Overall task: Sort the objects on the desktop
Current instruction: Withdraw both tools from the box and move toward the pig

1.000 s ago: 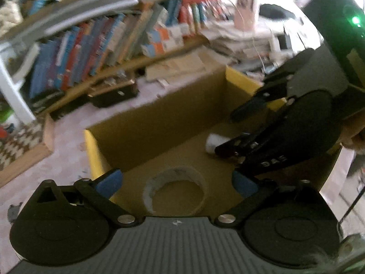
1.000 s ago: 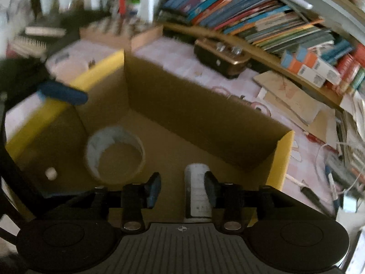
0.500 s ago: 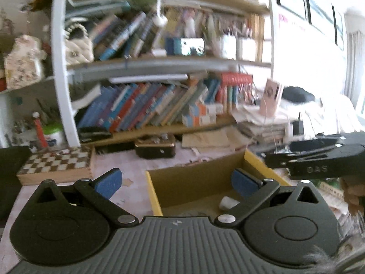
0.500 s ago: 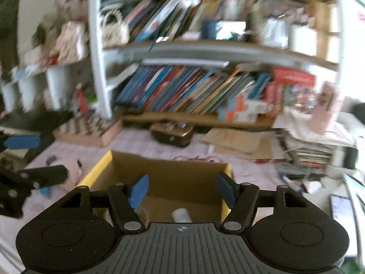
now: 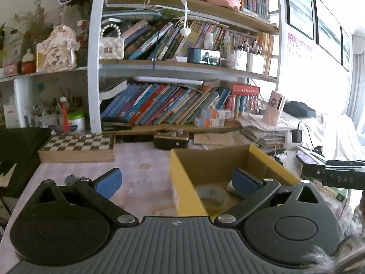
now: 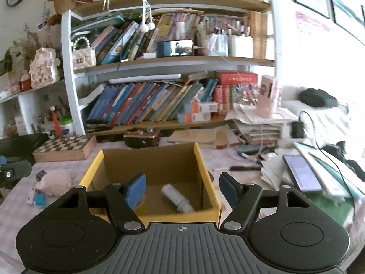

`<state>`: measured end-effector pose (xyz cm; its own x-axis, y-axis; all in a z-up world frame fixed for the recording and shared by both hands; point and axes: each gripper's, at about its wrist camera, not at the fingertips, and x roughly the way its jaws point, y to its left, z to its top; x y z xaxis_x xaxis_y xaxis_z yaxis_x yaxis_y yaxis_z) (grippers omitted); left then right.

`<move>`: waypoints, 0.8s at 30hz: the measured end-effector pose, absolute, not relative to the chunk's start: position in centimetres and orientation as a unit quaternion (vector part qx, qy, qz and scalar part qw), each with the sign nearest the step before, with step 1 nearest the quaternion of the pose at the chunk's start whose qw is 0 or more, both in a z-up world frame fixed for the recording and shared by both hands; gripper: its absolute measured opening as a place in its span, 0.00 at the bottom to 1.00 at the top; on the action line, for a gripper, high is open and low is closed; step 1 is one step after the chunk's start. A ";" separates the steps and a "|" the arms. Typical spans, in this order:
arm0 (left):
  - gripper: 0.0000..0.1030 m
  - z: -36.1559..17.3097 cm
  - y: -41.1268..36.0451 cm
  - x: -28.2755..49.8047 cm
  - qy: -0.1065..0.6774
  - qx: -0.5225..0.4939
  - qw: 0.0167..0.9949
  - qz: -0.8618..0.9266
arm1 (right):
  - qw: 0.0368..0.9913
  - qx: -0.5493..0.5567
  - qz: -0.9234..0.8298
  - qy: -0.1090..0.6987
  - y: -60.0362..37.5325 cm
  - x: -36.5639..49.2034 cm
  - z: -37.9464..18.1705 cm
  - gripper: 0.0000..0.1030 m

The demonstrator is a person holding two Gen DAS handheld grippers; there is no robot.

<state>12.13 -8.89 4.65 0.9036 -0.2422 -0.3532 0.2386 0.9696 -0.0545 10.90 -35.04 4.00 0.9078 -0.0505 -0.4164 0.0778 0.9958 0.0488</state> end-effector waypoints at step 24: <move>1.00 -0.1 1.6 3.7 0.245 -0.001 0.966 -0.088 | 0.955 0.032 -0.037 0.293 -21.7 1.1 -0.8 0.86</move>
